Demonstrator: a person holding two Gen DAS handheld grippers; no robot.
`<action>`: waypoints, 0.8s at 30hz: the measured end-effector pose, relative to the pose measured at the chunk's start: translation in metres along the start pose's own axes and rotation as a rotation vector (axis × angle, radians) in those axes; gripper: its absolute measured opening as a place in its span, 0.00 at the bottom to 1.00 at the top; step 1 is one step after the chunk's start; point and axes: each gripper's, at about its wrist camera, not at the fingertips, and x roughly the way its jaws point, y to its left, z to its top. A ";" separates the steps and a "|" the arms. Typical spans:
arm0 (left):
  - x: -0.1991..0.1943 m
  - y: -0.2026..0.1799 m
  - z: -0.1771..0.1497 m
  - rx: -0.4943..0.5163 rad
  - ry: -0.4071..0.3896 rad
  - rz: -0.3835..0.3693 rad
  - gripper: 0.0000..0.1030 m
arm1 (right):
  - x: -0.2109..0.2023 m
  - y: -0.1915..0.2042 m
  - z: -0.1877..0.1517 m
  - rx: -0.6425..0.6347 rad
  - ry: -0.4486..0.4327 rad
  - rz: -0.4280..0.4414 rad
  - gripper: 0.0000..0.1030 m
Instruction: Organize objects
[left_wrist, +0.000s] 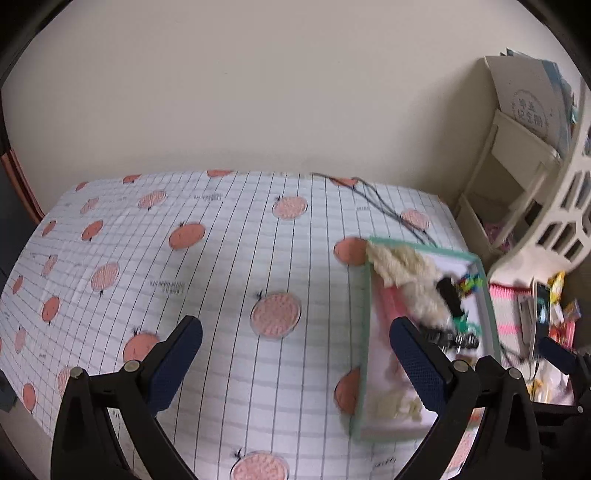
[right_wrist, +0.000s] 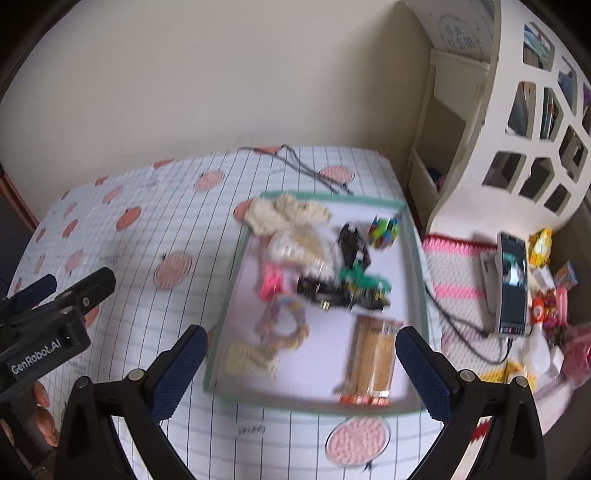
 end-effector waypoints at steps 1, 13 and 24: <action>-0.001 0.003 -0.006 0.000 0.004 0.003 0.98 | -0.001 0.002 -0.004 -0.005 0.002 -0.001 1.00; -0.001 0.046 -0.066 -0.062 0.061 0.024 0.98 | 0.011 0.022 -0.059 -0.029 0.068 0.014 1.00; 0.018 0.060 -0.113 -0.070 0.136 0.039 0.98 | 0.051 0.007 -0.083 0.043 0.181 0.020 1.00</action>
